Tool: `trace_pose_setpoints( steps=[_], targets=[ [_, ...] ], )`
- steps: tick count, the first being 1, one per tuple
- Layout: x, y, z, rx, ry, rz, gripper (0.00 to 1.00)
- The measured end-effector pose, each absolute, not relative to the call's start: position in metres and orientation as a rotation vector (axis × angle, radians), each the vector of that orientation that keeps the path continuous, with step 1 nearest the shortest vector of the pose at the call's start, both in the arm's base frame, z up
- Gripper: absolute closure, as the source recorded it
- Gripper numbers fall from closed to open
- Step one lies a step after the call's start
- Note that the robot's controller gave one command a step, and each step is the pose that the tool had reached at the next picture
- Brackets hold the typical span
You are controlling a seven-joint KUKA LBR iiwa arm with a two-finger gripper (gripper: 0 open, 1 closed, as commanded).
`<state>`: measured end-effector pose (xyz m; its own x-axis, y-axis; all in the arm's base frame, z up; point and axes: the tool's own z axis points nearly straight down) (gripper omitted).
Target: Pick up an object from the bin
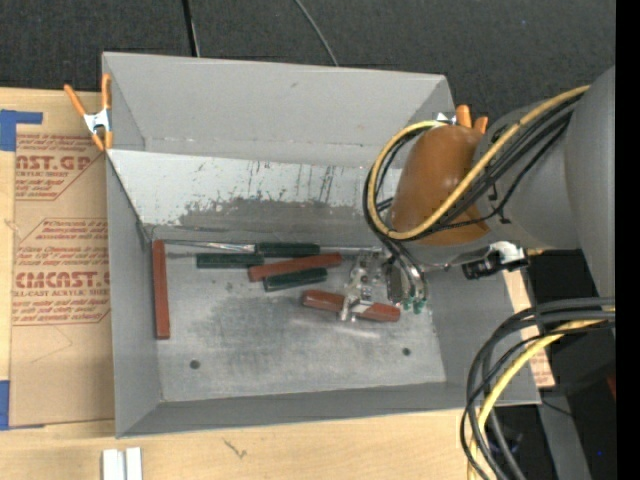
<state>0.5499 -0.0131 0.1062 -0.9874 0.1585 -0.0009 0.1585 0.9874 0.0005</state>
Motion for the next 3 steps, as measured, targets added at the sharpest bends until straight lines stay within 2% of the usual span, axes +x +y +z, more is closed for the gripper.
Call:
trace_pose_setpoints(
  steps=[3],
  targets=[
    [0.550,-0.013,0.146,0.249,3.131,0.001,1.00]
  ],
)
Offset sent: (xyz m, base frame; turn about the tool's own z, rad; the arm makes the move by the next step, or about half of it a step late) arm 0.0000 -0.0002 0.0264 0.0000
